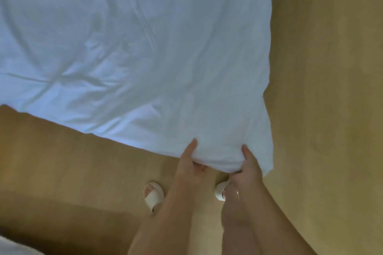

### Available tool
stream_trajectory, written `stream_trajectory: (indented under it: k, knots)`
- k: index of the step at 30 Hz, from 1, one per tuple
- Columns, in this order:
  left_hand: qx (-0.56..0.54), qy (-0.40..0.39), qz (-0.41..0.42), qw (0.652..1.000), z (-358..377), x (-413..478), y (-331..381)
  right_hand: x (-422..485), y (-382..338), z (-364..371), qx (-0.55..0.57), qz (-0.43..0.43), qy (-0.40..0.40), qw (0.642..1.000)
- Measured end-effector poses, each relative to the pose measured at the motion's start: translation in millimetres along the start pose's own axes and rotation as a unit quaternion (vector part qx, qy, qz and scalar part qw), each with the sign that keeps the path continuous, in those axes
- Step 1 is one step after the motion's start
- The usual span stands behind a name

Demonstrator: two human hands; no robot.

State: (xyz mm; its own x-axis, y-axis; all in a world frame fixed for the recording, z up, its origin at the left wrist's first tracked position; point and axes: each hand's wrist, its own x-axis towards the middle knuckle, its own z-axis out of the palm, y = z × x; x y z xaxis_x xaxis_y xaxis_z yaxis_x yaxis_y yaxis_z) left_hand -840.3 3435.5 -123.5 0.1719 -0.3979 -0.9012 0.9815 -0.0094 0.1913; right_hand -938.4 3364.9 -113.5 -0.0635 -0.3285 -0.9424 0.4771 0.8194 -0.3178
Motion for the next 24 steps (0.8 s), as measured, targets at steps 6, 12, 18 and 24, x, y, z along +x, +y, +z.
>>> stream_trajectory:
  k: [6, 12, 18, 24]
  knots:
    - [-0.114, -0.050, 0.000, 0.992, 69.5, -11.0, -48.6, 0.1, -70.5, -21.6, -0.319, 0.128, -0.018, 0.939]
    - [-0.134, -0.011, 0.092, 0.987, 101.9, -44.7, -38.8, 38.5, -131.8, 24.2, -0.417, -0.070, 0.034, 0.906]
    - [-0.112, -0.071, 0.139, 0.981, 110.7, -61.7, -23.6, 50.1, -140.2, 60.0, -0.354, 0.107, -0.266, 0.890]
    - [-0.095, -0.006, 0.158, 0.983, 141.7, -41.1, -61.9, 29.2, -191.7, 100.7, -0.327, 0.044, -0.248, 0.911]
